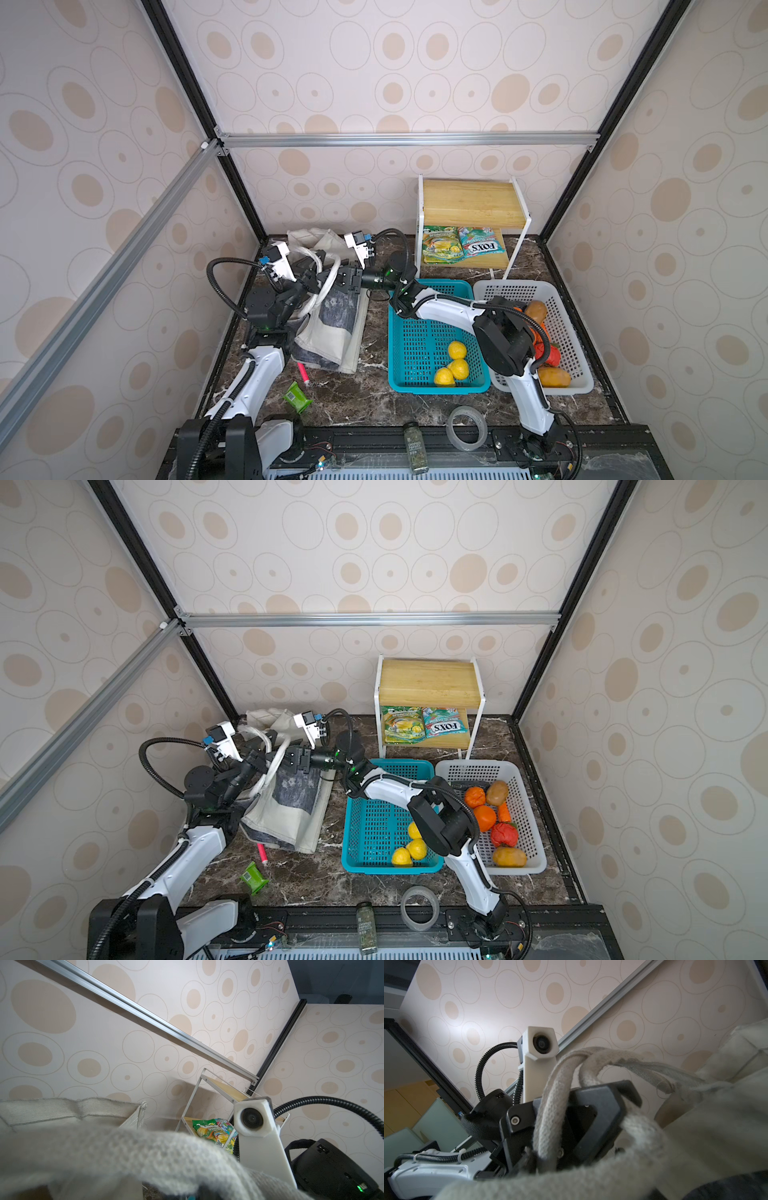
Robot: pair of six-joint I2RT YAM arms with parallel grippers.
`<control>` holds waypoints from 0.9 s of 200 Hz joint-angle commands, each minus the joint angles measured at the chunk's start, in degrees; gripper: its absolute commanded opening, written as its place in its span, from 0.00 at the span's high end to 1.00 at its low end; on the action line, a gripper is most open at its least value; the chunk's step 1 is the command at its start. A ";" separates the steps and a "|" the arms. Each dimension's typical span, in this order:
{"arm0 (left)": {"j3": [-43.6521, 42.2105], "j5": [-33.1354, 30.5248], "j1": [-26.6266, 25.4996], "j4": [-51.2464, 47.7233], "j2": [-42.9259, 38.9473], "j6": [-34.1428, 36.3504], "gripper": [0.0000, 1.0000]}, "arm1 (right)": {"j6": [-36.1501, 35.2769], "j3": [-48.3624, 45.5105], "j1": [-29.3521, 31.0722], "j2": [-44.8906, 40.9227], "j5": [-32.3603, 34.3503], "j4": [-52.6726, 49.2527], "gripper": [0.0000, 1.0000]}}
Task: Place the food into the grocery bag and tie it
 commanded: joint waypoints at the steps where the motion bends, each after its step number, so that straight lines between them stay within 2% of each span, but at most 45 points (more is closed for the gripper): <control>1: 1.58 -0.29 -0.64 -4.80 -0.94 4.77 1.00 | 0.07 0.10 0.08 -2.80 1.12 2.01 0.33; 42: 3.09 -2.54 -0.76 -8.95 -1.42 8.59 1.00 | -1.43 -1.52 0.04 -4.48 1.02 0.48 0.34; 94: 3.88 -2.50 -0.73 -10.65 -2.44 9.63 1.00 | -4.34 -0.91 -0.03 -4.96 5.37 -8.26 0.67; 130: 3.85 -2.66 -0.73 -10.45 -2.58 8.35 1.00 | -4.05 -2.01 -0.14 -5.19 5.54 -7.06 0.85; 163: 4.55 -3.73 -0.73 -12.54 -3.64 7.80 1.00 | -4.00 -5.34 -0.99 -6.53 7.98 -6.31 0.89; 180: 5.22 -5.79 -0.65 -15.31 -4.48 6.79 1.00 | -2.97 -6.35 -1.61 -6.67 9.67 -6.51 0.95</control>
